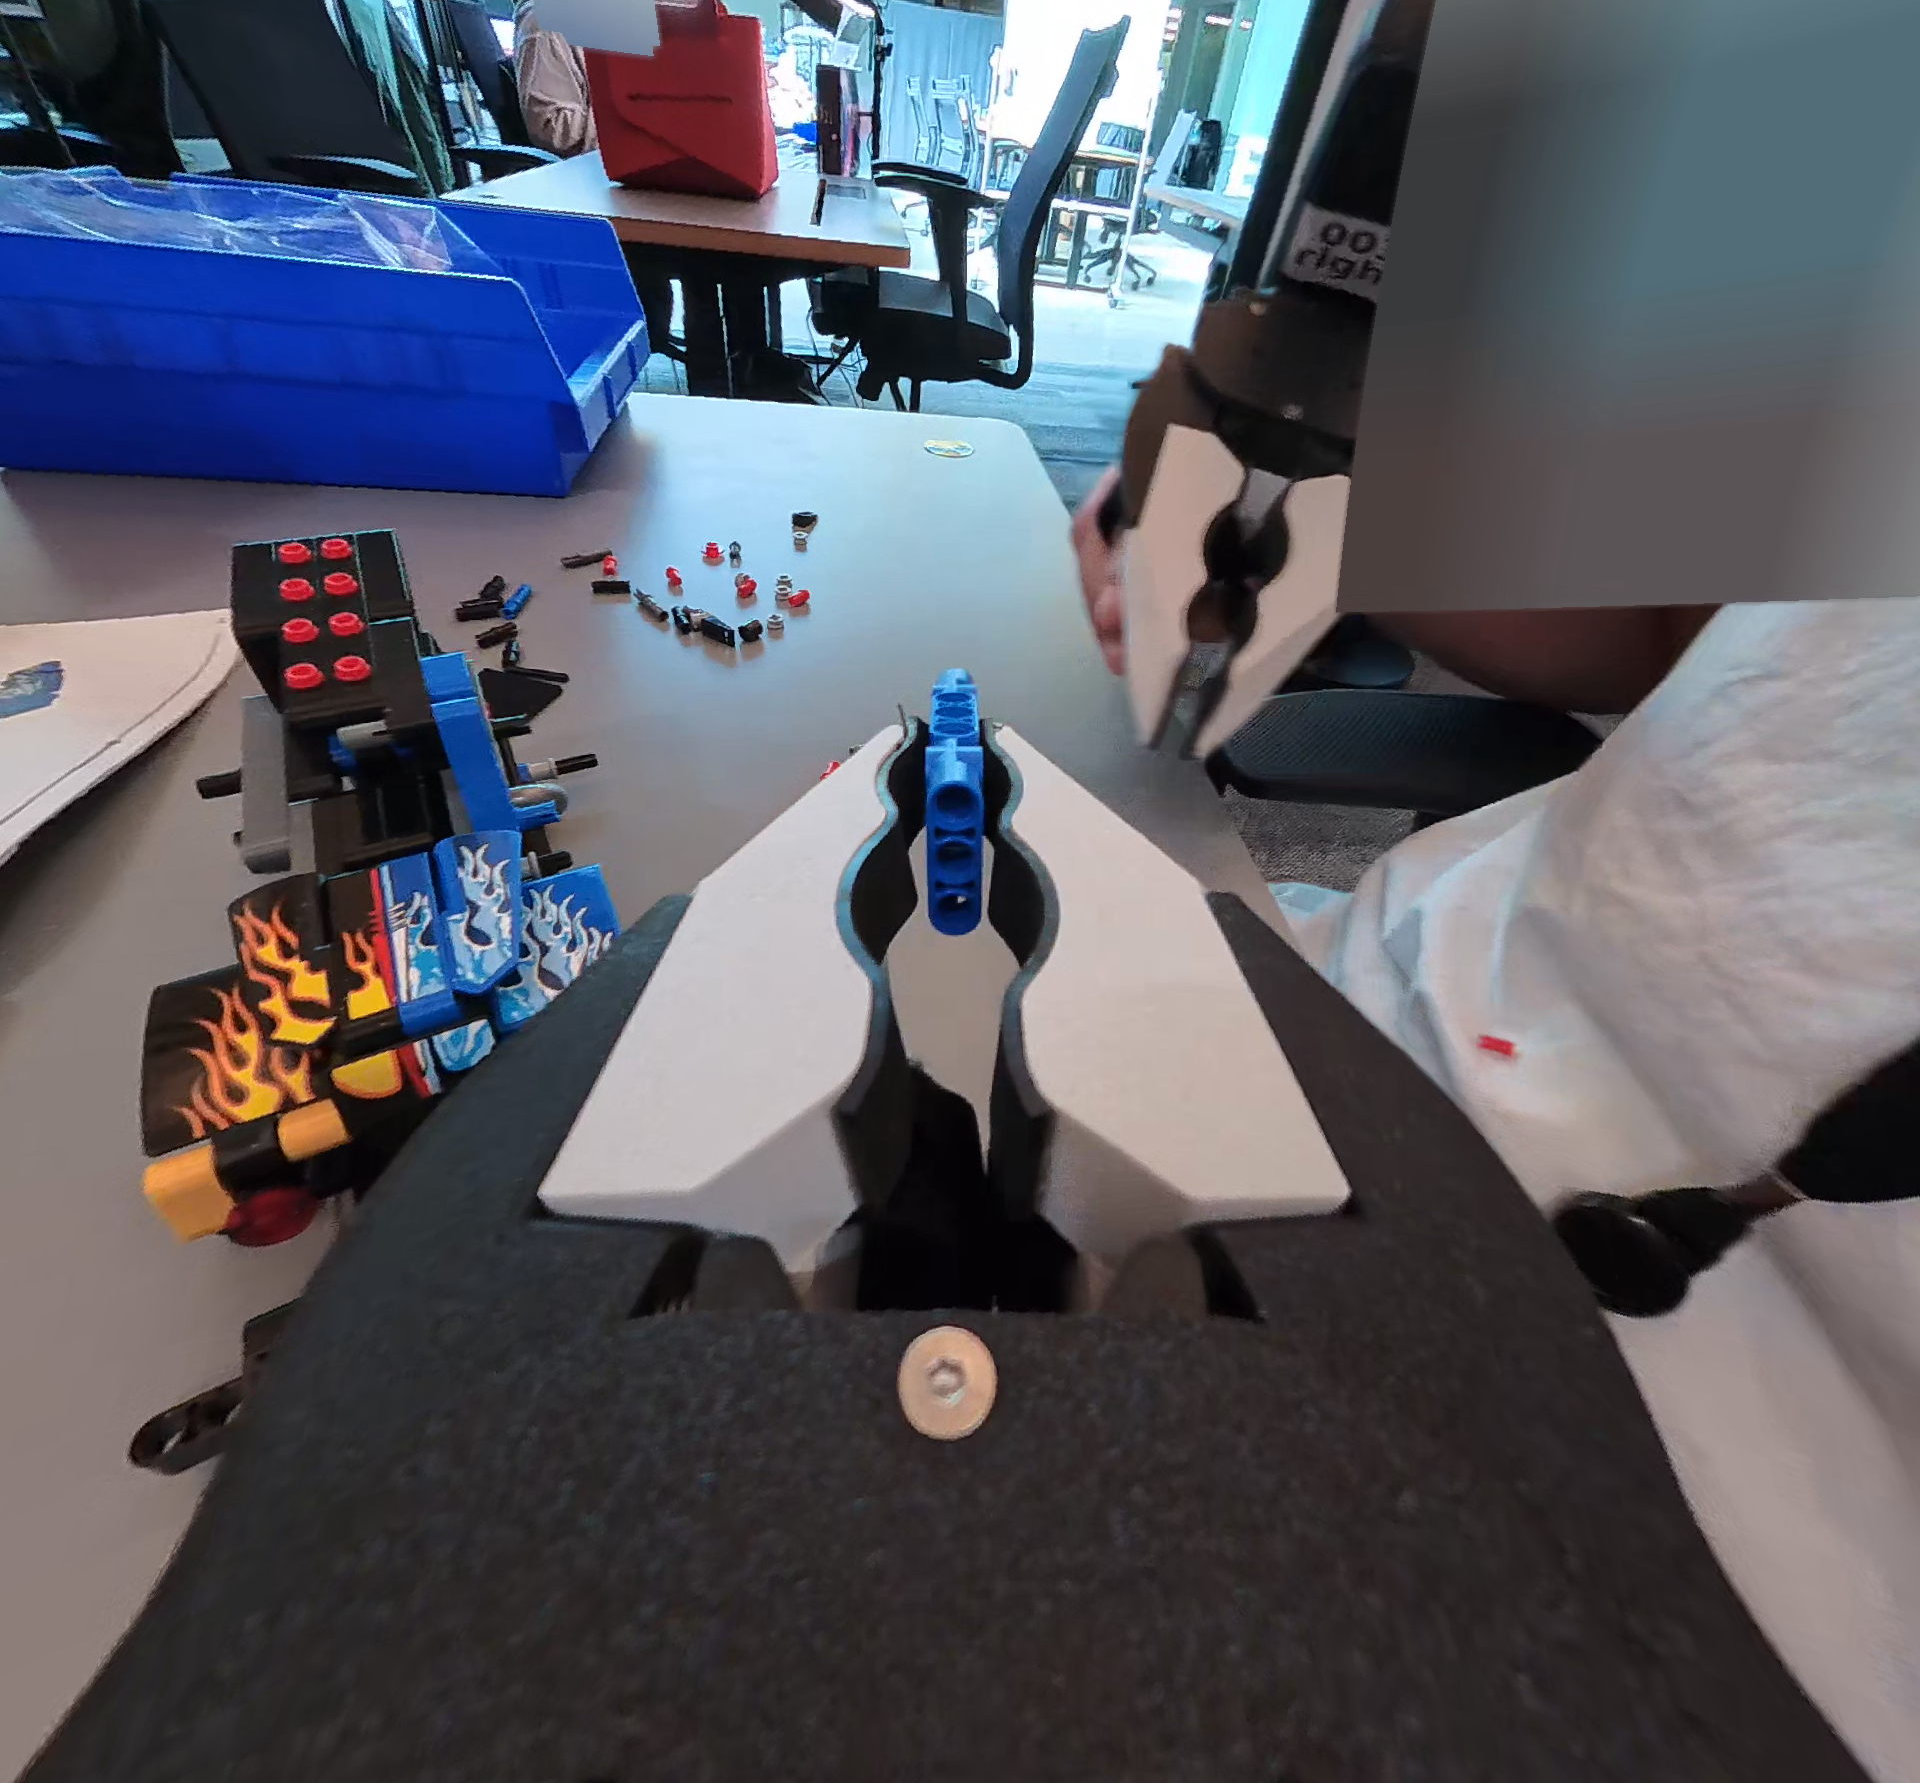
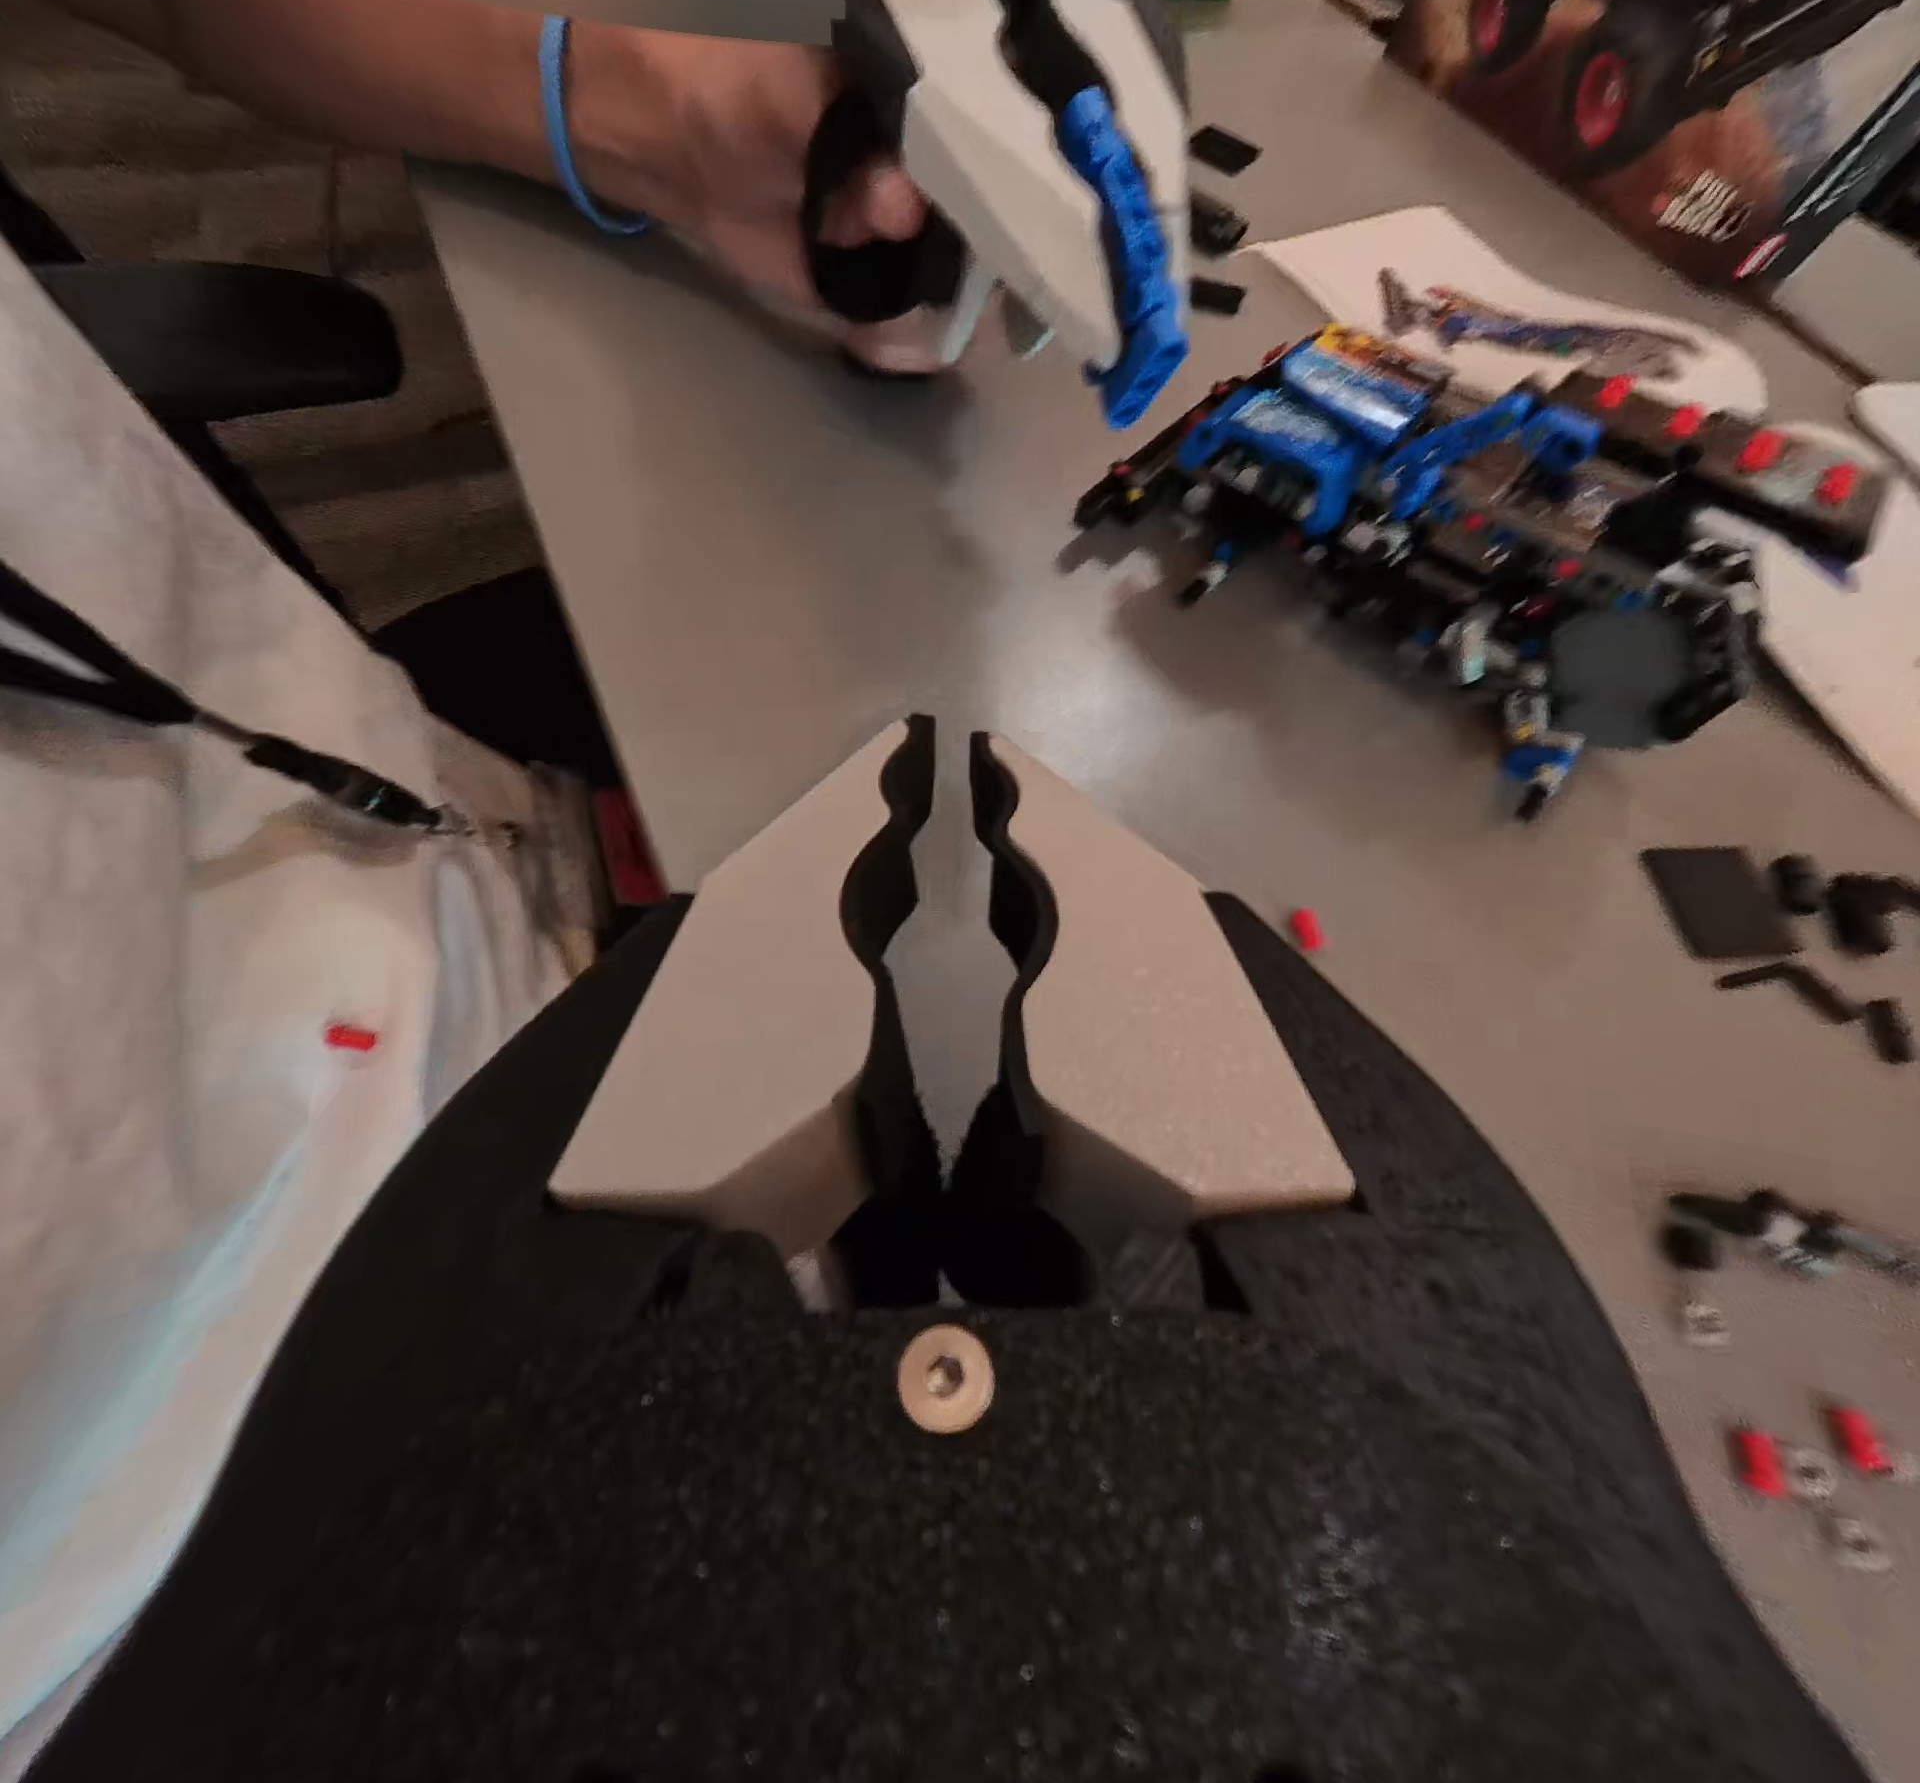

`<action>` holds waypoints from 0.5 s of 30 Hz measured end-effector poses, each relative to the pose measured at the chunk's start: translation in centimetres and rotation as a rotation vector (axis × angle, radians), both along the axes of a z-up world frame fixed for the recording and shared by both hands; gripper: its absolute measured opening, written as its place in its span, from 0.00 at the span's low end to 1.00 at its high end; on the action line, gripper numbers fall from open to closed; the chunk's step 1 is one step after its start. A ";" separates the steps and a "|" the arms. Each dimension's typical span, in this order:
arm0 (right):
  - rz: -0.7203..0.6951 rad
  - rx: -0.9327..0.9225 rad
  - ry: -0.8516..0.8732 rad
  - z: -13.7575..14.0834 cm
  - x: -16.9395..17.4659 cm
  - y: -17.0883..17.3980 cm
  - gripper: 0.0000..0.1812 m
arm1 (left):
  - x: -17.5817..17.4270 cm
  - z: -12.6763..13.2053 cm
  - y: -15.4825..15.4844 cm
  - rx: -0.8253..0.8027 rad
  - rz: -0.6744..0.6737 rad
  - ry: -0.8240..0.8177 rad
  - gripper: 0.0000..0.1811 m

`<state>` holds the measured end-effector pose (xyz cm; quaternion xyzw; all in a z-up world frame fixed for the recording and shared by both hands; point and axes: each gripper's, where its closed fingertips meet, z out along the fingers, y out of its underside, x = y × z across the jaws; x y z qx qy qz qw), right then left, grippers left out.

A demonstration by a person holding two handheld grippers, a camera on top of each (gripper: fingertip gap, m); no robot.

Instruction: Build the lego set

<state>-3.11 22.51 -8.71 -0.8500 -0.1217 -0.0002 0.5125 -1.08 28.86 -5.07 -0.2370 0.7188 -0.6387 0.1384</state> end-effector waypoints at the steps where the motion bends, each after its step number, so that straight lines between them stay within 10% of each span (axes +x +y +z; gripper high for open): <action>1: 0.015 -0.011 0.029 -0.5 -1.1 -0.8 0.04 | 0.1 -0.1 0.0 0.013 0.010 -0.011 0.03; 7: 0.313 -0.267 0.333 -5.3 -12.5 -6.7 0.07 | 0.6 0.0 0.3 0.012 0.054 -0.017 0.03; 15: 0.370 -0.355 0.356 -8.0 -16.3 -10.8 0.04 | 0.1 -0.2 -0.7 0.038 0.037 -0.034 0.03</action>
